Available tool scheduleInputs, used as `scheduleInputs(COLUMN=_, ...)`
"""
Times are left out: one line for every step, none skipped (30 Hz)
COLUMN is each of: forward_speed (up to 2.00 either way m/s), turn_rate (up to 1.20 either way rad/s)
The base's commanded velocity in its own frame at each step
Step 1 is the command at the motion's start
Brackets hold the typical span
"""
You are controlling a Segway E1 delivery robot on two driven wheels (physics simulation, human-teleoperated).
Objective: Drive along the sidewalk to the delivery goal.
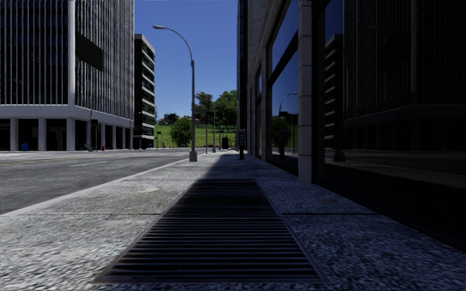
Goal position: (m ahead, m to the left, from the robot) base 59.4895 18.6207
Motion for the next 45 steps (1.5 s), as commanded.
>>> scheduleInputs(forward_speed=2.00, turn_rate=0.00)
scheduleInputs(forward_speed=2.00, turn_rate=0.00)
scheduleInputs(forward_speed=2.00, turn_rate=0.00)
scheduleInputs(forward_speed=2.00, turn_rate=0.00)
scheduleInputs(forward_speed=2.00, turn_rate=0.00)
scheduleInputs(forward_speed=2.00, turn_rate=0.00)
scheduleInputs(forward_speed=2.00, turn_rate=0.00)
scheduleInputs(forward_speed=2.00, turn_rate=0.00)
scheduleInputs(forward_speed=2.00, turn_rate=0.00)
scheduleInputs(forward_speed=2.00, turn_rate=0.00)
scheduleInputs(forward_speed=2.00, turn_rate=0.00)
scheduleInputs(forward_speed=2.00, turn_rate=0.00)
scheduleInputs(forward_speed=2.00, turn_rate=0.00)
scheduleInputs(forward_speed=2.00, turn_rate=0.00)
scheduleInputs(forward_speed=2.00, turn_rate=0.00)
scheduleInputs(forward_speed=2.00, turn_rate=0.00)
scheduleInputs(forward_speed=2.00, turn_rate=0.00)
scheduleInputs(forward_speed=2.00, turn_rate=0.00)
scheduleInputs(forward_speed=2.00, turn_rate=0.00)
scheduleInputs(forward_speed=2.00, turn_rate=0.00)
scheduleInputs(forward_speed=2.00, turn_rate=0.00)
scheduleInputs(forward_speed=2.00, turn_rate=0.00)
scheduleInputs(forward_speed=2.00, turn_rate=0.00)
scheduleInputs(forward_speed=2.00, turn_rate=0.00)
scheduleInputs(forward_speed=2.00, turn_rate=0.00)
scheduleInputs(forward_speed=2.00, turn_rate=0.00)
scheduleInputs(forward_speed=2.00, turn_rate=0.00)
scheduleInputs(forward_speed=2.00, turn_rate=0.00)
scheduleInputs(forward_speed=2.00, turn_rate=0.00)
scheduleInputs(forward_speed=2.00, turn_rate=0.00)
scheduleInputs(forward_speed=2.00, turn_rate=0.00)
scheduleInputs(forward_speed=2.00, turn_rate=0.00)
scheduleInputs(forward_speed=2.00, turn_rate=0.00)
scheduleInputs(forward_speed=2.00, turn_rate=0.00)
scheduleInputs(forward_speed=2.00, turn_rate=0.00)
scheduleInputs(forward_speed=2.00, turn_rate=0.00)
scheduleInputs(forward_speed=2.00, turn_rate=0.00)
scheduleInputs(forward_speed=2.00, turn_rate=0.00)
scheduleInputs(forward_speed=2.00, turn_rate=0.00)
scheduleInputs(forward_speed=2.00, turn_rate=0.00)
scheduleInputs(forward_speed=2.00, turn_rate=0.00)
scheduleInputs(forward_speed=2.00, turn_rate=0.00)
scheduleInputs(forward_speed=2.00, turn_rate=0.00)
scheduleInputs(forward_speed=2.00, turn_rate=0.00)
scheduleInputs(forward_speed=2.00, turn_rate=0.00)
